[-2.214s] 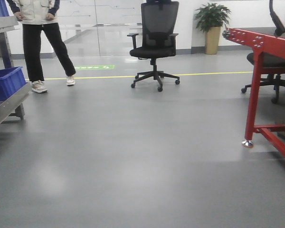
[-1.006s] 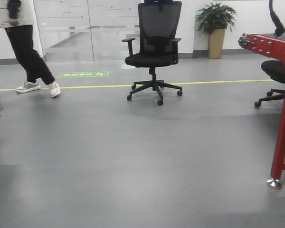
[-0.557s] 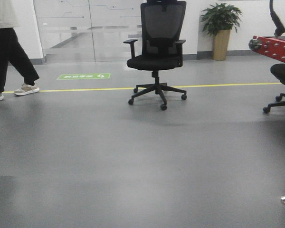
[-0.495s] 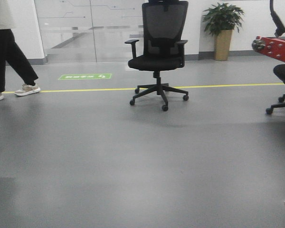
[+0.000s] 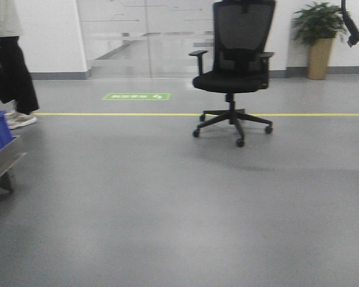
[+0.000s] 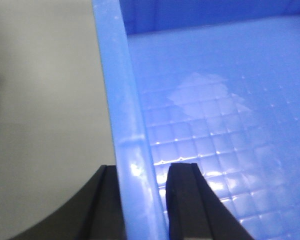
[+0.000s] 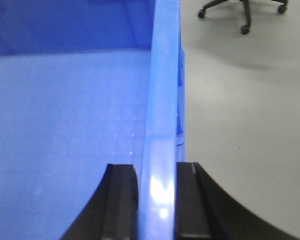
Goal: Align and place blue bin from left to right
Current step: 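Turn the base toward the second steel rack with blue bins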
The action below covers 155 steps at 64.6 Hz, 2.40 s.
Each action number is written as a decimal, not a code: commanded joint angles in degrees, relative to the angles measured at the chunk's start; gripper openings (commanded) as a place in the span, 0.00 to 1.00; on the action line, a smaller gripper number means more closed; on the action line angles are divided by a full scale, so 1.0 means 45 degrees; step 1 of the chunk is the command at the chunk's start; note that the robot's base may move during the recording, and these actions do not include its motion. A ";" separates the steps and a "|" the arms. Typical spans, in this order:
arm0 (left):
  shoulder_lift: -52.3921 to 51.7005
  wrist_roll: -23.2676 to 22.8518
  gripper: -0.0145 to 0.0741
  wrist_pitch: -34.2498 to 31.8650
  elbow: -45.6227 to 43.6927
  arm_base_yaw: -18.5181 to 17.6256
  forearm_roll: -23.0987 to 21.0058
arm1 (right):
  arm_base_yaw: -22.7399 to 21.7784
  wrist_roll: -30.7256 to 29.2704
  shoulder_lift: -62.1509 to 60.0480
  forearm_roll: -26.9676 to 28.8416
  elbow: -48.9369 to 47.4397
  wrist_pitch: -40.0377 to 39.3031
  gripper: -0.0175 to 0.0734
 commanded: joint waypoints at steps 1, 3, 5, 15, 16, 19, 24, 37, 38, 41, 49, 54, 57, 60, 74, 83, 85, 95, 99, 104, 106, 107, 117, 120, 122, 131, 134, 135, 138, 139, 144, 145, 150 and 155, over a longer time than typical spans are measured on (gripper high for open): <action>-0.0284 0.0211 0.15 -0.0670 -0.0213 -0.0036 0.0339 | -0.0046 -0.0275 -0.0270 -0.0566 -0.0257 -0.1638 0.11; -0.0284 0.0211 0.15 -0.0670 -0.0213 -0.0036 0.0339 | -0.0046 -0.0275 -0.0270 -0.0566 -0.0257 -0.1638 0.11; -0.0284 0.0211 0.15 -0.0670 -0.0213 -0.0036 0.0339 | -0.0046 -0.0275 -0.0270 -0.0566 -0.0257 -0.1638 0.11; -0.0284 0.0211 0.15 -0.0670 -0.0213 -0.0036 0.0339 | -0.0046 -0.0275 -0.0270 -0.0566 -0.0257 -0.1638 0.11; -0.0284 0.0211 0.15 -0.0670 -0.0213 -0.0036 0.0339 | -0.0046 -0.0275 -0.0270 -0.0566 -0.0257 -0.1638 0.11; -0.0284 0.0211 0.15 -0.0670 -0.0213 -0.0036 0.0339 | -0.0046 -0.0275 -0.0270 -0.0566 -0.0257 -0.1638 0.11; -0.0284 0.0211 0.15 -0.0670 -0.0213 -0.0036 0.0339 | -0.0046 -0.0275 -0.0270 -0.0566 -0.0257 -0.1638 0.11; -0.0284 0.0211 0.15 -0.0670 -0.0213 -0.0036 0.0339 | -0.0046 -0.0275 -0.0270 -0.0566 -0.0257 -0.1638 0.11; -0.0284 0.0211 0.15 -0.0670 -0.0213 -0.0036 0.0339 | -0.0046 -0.0275 -0.0270 -0.0566 -0.0257 -0.1638 0.11; -0.0284 0.0211 0.15 -0.0670 -0.0213 -0.0036 0.0339 | -0.0046 -0.0275 -0.0270 -0.0566 -0.0257 -0.1638 0.11; -0.0284 0.0211 0.15 -0.0670 -0.0213 -0.0036 0.0339 | -0.0046 -0.0275 -0.0270 -0.0566 -0.0257 -0.1638 0.11; -0.0284 0.0211 0.15 -0.0670 -0.0213 -0.0036 0.0339 | -0.0046 -0.0275 -0.0270 -0.0566 -0.0257 -0.1638 0.11; -0.0284 0.0211 0.15 -0.0670 -0.0213 -0.0036 0.0339 | -0.0046 -0.0275 -0.0270 -0.0566 -0.0257 -0.1638 0.11; -0.0284 0.0211 0.15 -0.0670 -0.0213 -0.0036 0.0339 | -0.0046 -0.0275 -0.0270 -0.0566 -0.0257 -0.1638 0.11; -0.0284 0.0211 0.15 -0.0670 -0.0213 -0.0036 0.0339 | -0.0046 -0.0275 -0.0270 -0.0566 -0.0257 -0.1638 0.11; -0.0284 0.0211 0.15 -0.0670 -0.0213 -0.0036 0.0339 | -0.0046 -0.0275 -0.0270 -0.0566 -0.0257 -0.1638 0.11; -0.0284 0.0211 0.15 -0.0670 -0.0213 -0.0036 0.0339 | -0.0046 -0.0275 -0.0270 -0.0566 -0.0257 -0.1638 0.11; -0.0284 0.0211 0.15 -0.0670 -0.0213 -0.0036 0.0339 | -0.0046 -0.0275 -0.0270 -0.0566 -0.0257 -0.1638 0.11; -0.0284 0.0211 0.15 -0.0670 -0.0213 -0.0036 0.0339 | -0.0046 -0.0275 -0.0270 -0.0566 -0.0257 -0.1638 0.11; -0.0284 0.0211 0.15 -0.0670 -0.0213 -0.0036 0.0339 | -0.0046 -0.0275 -0.0270 -0.0566 -0.0257 -0.1638 0.11; -0.0284 0.0211 0.15 -0.0670 -0.0213 -0.0036 0.0339 | -0.0046 -0.0275 -0.0270 -0.0566 -0.0257 -0.1638 0.11; -0.0284 0.0211 0.15 -0.0670 -0.0213 -0.0036 0.0339 | -0.0046 -0.0275 -0.0270 -0.0566 -0.0257 -0.1638 0.11; -0.0284 0.0211 0.15 -0.0670 -0.0213 -0.0036 0.0339 | -0.0046 -0.0275 -0.0270 -0.0566 -0.0257 -0.1638 0.11; -0.0284 0.0211 0.15 -0.0670 -0.0213 -0.0036 0.0339 | -0.0046 -0.0275 -0.0270 -0.0566 -0.0257 -0.1638 0.11; -0.0284 0.0211 0.15 -0.0670 -0.0213 -0.0036 0.0339 | -0.0046 -0.0275 -0.0270 -0.0566 -0.0257 -0.1638 0.11; -0.0284 0.0211 0.15 -0.0670 -0.0213 -0.0036 0.0339 | -0.0046 -0.0275 -0.0270 -0.0566 -0.0257 -0.1638 0.11; -0.0284 0.0211 0.15 -0.0670 -0.0213 -0.0036 0.0339 | -0.0046 -0.0275 -0.0270 -0.0566 -0.0257 -0.1638 0.11; -0.0284 0.0211 0.15 -0.0670 -0.0213 -0.0036 0.0339 | -0.0046 -0.0275 -0.0270 -0.0566 -0.0257 -0.1638 0.11; -0.0284 0.0211 0.15 -0.0670 -0.0213 -0.0036 0.0339 | -0.0046 -0.0275 -0.0270 -0.0566 -0.0257 -0.1638 0.11; -0.0284 0.0211 0.15 -0.0670 -0.0213 -0.0036 0.0339 | -0.0046 -0.0275 -0.0270 -0.0566 -0.0257 -0.1638 0.11; -0.0284 0.0211 0.15 -0.0670 -0.0213 -0.0036 0.0339 | -0.0046 -0.0275 -0.0270 -0.0566 -0.0257 -0.1638 0.11; -0.0284 0.0211 0.15 -0.0670 -0.0213 -0.0036 0.0339 | -0.0046 -0.0275 -0.0270 -0.0566 -0.0257 -0.1638 0.11; -0.0284 0.0211 0.15 -0.0670 -0.0213 -0.0036 0.0339 | -0.0046 -0.0275 -0.0270 -0.0566 -0.0257 -0.1638 0.11; -0.0284 0.0211 0.15 -0.0670 -0.0213 -0.0036 0.0339 | -0.0046 -0.0275 -0.0270 -0.0566 -0.0257 -0.1638 0.11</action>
